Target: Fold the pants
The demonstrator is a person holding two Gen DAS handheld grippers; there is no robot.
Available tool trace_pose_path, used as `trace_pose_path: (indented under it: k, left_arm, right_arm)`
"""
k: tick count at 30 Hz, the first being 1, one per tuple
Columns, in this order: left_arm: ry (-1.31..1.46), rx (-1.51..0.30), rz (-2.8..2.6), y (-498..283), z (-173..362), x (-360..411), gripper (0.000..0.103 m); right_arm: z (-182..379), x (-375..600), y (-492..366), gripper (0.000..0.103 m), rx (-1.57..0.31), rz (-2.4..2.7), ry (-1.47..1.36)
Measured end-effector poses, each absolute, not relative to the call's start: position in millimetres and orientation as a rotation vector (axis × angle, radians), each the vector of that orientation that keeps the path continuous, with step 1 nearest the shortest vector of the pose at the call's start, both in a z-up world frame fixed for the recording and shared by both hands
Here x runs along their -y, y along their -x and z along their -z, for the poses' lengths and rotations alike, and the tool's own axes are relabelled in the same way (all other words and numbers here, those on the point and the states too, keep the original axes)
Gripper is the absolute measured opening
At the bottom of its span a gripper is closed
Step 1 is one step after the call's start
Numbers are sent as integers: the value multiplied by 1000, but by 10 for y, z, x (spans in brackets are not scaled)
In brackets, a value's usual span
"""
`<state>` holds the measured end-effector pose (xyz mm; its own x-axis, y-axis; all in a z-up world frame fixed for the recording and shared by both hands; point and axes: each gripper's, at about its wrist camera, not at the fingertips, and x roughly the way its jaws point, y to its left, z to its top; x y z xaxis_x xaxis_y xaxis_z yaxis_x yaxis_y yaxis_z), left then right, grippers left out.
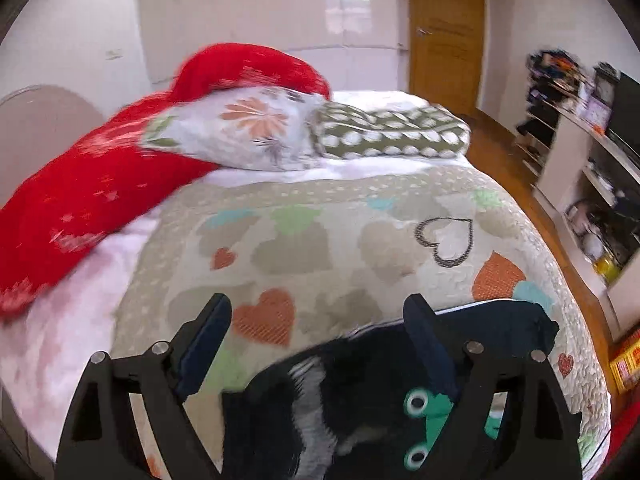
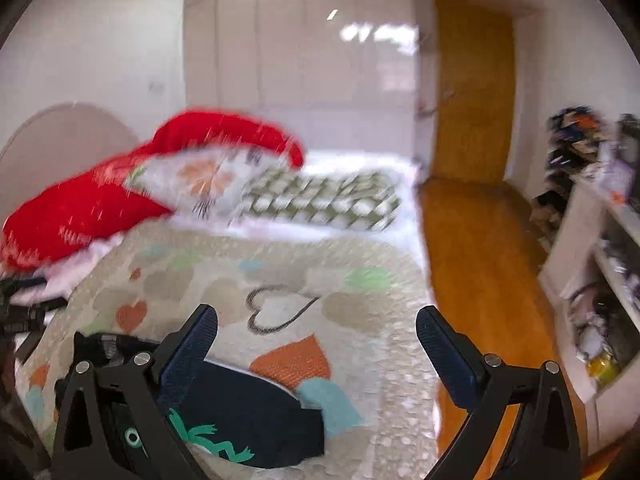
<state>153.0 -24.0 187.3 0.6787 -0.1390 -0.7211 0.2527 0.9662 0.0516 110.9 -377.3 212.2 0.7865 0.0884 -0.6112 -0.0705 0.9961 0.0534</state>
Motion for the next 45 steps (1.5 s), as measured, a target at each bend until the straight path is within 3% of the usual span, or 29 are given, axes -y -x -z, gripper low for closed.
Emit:
trace_pose_path:
  k: [1, 5, 12, 18, 19, 20, 21, 22, 23, 34, 45]
  left_arm:
    - [-146, -837, 273, -1674, -1747, 310, 87]
    - [-104, -1004, 367, -2067, -1164, 492, 87]
    - [-85, -1155, 428, -2444, -339, 639, 87]
    - [-206, -1187, 469, -2497, -98, 805, 83]
    - [-211, -1179, 485, -2467, -114, 808, 63]
    - [-221, -1170, 504, -2431, -146, 820, 48]
    - [-229, -1164, 520, -2391, -183, 828, 18]
    - [-233, -1163, 529, -2348, -212, 818, 3]
    - [-242, -1158, 526, -2316, -241, 827, 3]
    - [-237, -1004, 444, -1740, -821, 684, 3]
    - [-177, -838, 388, -429, -1116, 299, 3]
  right_arm:
    - [-1984, 3724, -1276, 101, -725, -132, -29]
    - [-1318, 3376, -1621, 85, -907, -243, 41]
    - [-431, 3011, -1954, 84, -1052, -319, 79]
    - [-120, 2875, -2109, 82, -1109, -301, 170]
    - [-116, 2849, -2090, 74, -1103, -310, 177]
    - [-123, 2839, -2077, 56, -1101, -319, 177]
    - [-136, 2825, -2068, 43, -1102, -330, 176]
    - [-154, 2817, -2052, 14, -1110, -348, 164]
    - [-162, 2819, -2060, 5, -1126, -369, 144]
    - [-754, 2667, -1572, 4, -1013, -335, 164]
    - [-1149, 2401, -435, 4, -895, -368, 146]
